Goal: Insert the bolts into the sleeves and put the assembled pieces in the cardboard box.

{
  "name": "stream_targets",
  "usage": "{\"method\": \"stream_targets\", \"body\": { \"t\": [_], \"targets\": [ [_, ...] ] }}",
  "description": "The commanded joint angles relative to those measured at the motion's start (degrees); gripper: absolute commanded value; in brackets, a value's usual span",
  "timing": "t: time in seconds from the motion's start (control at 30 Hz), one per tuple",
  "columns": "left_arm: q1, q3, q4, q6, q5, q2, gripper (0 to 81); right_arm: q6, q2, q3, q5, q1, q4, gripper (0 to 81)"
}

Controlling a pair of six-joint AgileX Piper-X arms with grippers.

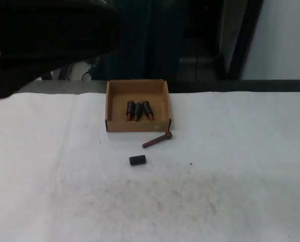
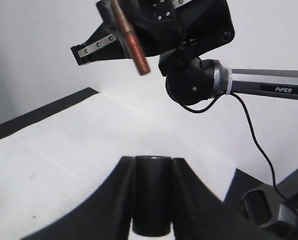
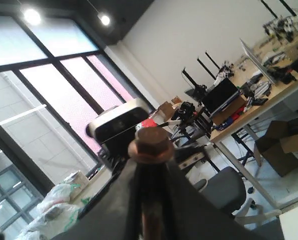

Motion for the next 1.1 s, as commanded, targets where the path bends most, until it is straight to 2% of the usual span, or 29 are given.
{"method": "stream_targets", "body": {
  "t": [0.0,0.2,0.33,0.4,0.5,0.6,0.7,0.8,1.07],
  "targets": [
    [-0.13,-0.37,-3.28,0.00,6.41,-1.30,0.9,-3.96,-8.34,6.38,4.21,0.59,-0.59,0.0],
    [-0.25,-0.32,-3.67,-5.64,11.21,-3.97,0.9,-17.53,-21.33,15.72,4.59,0.20,2.78,0.0],
    [-0.25,0.09,-3.26,-7.95,12.34,-4.34,0.9,-31.37,-24.13,16.72,1.73,0.20,18.98,0.0],
    [-0.25,1.15,-1.87,-6.04,12.13,-4.34,0.9,-39.29,-24.15,16.72,1.75,0.20,27.97,0.0],
    [-0.25,4.45,-0.39,-2.41,9.56,-4.34,0.9,-53.69,-24.00,16.72,4.99,0.20,37.98,0.0],
    [-0.25,9.29,-2.55,0.91,7.54,-4.34,0.9,-63.58,-24.00,16.72,10.96,0.20,43.85,0.0],
    [-0.25,15.43,-9.11,2.87,7.11,-4.34,0.9,-69.02,-23.89,16.72,17.57,0.20,47.90,0.0],
    [-0.25,22.24,-18.69,3.07,5.81,-4.34,0.9,-71.17,-23.33,16.72,21.25,0.20,49.26,0.0],
    [-0.25,37.53,-44.40,0.11,5.74,-4.01,0.9,-71.05,-21.91,16.83,19.87,0.20,49.47,0.0]
  ]
}}
